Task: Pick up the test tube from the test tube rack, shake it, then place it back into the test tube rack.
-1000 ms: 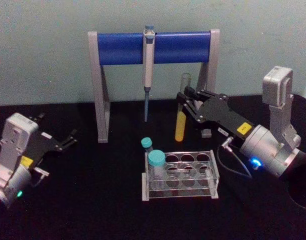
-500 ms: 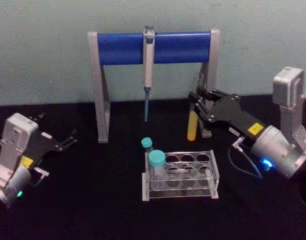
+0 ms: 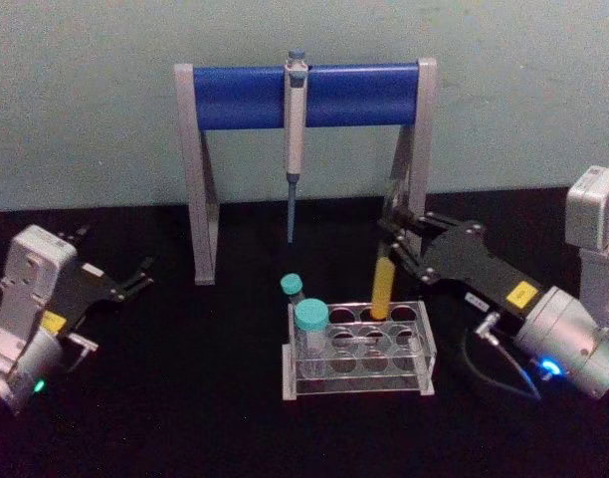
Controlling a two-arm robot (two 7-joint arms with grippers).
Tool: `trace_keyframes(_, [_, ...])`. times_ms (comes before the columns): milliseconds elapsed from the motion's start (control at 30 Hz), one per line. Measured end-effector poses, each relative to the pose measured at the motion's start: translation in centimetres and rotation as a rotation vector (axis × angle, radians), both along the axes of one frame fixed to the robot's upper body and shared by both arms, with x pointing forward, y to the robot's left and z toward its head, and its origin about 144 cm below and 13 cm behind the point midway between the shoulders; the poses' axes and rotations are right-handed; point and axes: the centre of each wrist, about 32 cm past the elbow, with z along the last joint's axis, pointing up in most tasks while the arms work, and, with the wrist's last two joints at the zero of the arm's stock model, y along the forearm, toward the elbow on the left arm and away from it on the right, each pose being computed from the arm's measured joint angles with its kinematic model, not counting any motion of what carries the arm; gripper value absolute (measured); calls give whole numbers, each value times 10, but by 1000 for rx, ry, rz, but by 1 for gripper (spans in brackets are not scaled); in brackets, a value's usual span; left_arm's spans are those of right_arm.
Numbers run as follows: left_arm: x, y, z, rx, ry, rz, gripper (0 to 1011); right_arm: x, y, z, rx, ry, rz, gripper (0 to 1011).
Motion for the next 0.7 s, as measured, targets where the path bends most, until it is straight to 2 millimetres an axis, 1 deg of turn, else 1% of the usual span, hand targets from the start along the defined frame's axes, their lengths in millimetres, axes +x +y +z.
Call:
trace_keyframes(167, [0, 0, 0, 0, 0, 0, 1001, 2, 11, 0, 18, 4, 49, 228])
trace_keyframes(233, [0, 0, 0, 0, 0, 0, 1001, 7, 17, -1, 27, 4, 64, 229])
trace_keyframes(367, [0, 0, 0, 0, 0, 0, 1001, 14, 22, -1, 34, -4, 72, 229])
trace_keyframes(533, [0, 0, 0, 0, 0, 0, 1001, 26, 25, 0, 38, -17, 64, 229])
trace_keyframes(700, [0, 0, 0, 0, 0, 0, 1001, 36, 23, 0, 30, -27, 35, 228])
